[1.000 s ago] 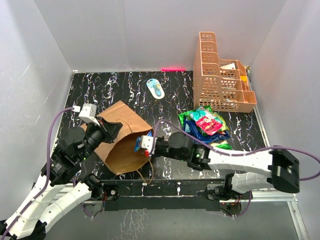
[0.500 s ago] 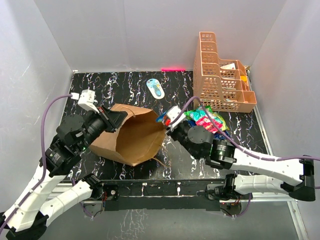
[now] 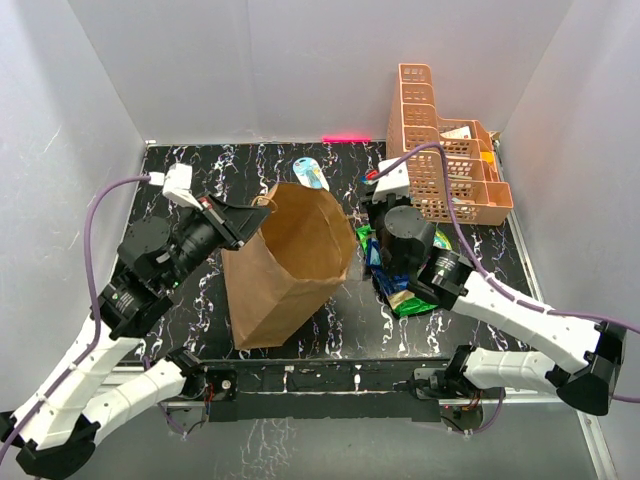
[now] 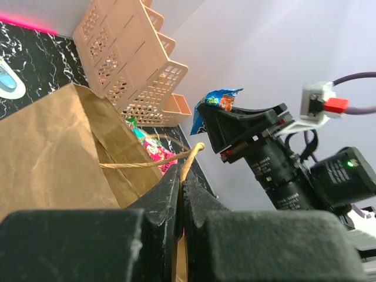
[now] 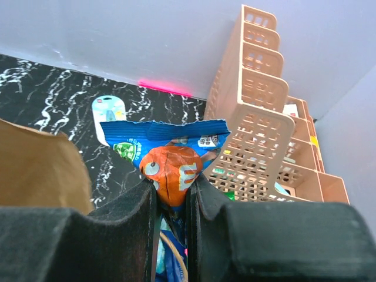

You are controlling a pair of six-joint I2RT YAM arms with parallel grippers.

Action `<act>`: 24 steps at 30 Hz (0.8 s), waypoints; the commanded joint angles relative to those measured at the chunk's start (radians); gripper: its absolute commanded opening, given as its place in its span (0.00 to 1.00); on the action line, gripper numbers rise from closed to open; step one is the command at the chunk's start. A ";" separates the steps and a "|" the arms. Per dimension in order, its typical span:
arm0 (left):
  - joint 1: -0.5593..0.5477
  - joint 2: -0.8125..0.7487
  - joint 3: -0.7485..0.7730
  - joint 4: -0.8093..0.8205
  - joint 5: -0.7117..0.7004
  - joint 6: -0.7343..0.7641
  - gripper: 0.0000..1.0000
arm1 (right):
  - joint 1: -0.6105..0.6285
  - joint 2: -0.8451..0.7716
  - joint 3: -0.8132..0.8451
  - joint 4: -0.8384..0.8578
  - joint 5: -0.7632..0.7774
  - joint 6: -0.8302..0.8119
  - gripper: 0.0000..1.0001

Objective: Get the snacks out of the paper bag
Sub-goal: Adjust the paper bag at the center of the board.

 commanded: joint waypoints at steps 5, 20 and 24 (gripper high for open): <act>-0.003 -0.193 -0.100 -0.025 -0.144 -0.026 0.00 | -0.099 -0.058 0.024 -0.077 -0.081 0.168 0.18; -0.003 -0.414 -0.221 -0.299 -0.237 -0.118 0.07 | -0.268 0.050 0.102 -0.519 -0.292 0.491 0.18; -0.003 -0.388 -0.187 -0.325 -0.239 -0.084 0.20 | -0.348 0.090 0.074 -0.595 -0.388 0.539 0.19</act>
